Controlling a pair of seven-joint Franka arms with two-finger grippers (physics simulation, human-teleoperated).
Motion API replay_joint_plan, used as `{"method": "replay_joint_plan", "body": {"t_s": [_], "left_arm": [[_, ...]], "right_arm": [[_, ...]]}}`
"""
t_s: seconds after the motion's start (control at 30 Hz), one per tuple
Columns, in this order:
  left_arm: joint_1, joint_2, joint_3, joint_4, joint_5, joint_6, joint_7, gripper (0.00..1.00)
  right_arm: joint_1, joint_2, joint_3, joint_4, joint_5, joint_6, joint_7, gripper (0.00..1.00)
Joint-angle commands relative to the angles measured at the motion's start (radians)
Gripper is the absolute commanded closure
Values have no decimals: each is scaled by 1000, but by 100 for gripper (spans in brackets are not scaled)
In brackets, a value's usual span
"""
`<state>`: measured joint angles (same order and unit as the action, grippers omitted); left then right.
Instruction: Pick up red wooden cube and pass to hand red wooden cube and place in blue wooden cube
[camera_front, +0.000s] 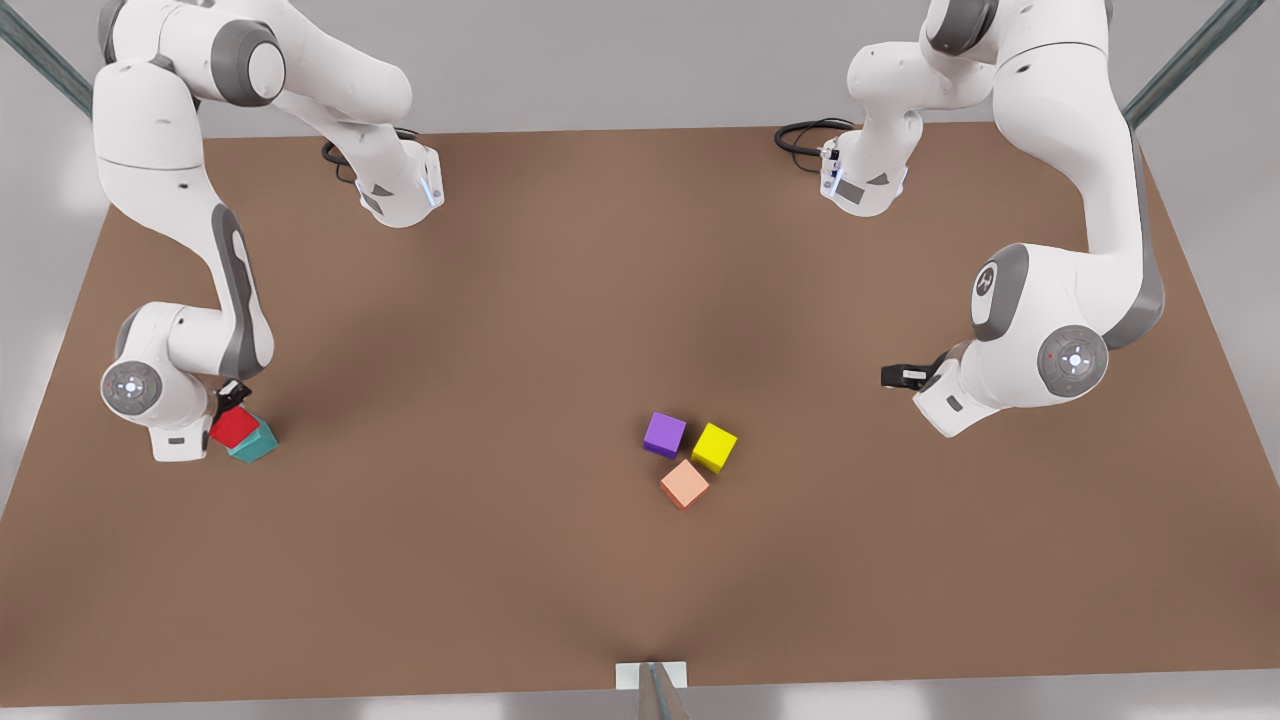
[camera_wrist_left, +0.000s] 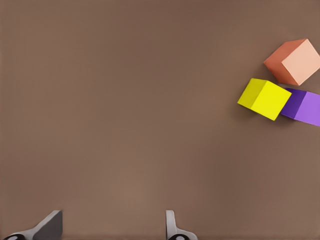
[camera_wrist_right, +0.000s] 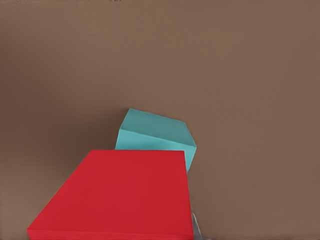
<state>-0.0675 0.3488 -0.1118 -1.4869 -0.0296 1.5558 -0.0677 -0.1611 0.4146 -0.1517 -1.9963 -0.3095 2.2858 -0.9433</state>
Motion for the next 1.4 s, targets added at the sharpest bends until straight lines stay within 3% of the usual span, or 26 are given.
{"method": "replay_joint_plan", "body": {"t_s": [0.0,0.1,0.13,0.17,0.83,0.97,1.1,1.17,1.23,1.37], "left_arm": [[0,2,0,0,0,-2,-21,0],[2,7,0,0,2,-2,-20,0],[2,7,0,0,2,-2,-20,0],[2,7,0,0,0,-2,-20,0],[12,15,1,13,5,-2,-12,0],[5,16,1,14,5,-2,-15,0],[-3,15,0,16,5,-2,-17,0],[-3,15,0,16,2,-2,-18,0],[-3,15,0,17,3,-2,-18,0],[-1,15,0,20,3,-2,-18,0]], "right_arm": [[0,3,0,1,-5,4,118,36],[0,6,1,-1,-3,3,123,27],[0,7,1,1,-3,3,127,5],[0,7,1,2,0,3,126,0],[8,-42,29,85,99,-187,123,0],[71,-51,43,306,219,-410,159,0],[147,-71,43,413,320,-614,785,0],[167,-203,44,386,339,-689,1000,0],[190,-290,44,435,365,-764,997,0],[186,-298,37,479,365,-795,982,0]]}}
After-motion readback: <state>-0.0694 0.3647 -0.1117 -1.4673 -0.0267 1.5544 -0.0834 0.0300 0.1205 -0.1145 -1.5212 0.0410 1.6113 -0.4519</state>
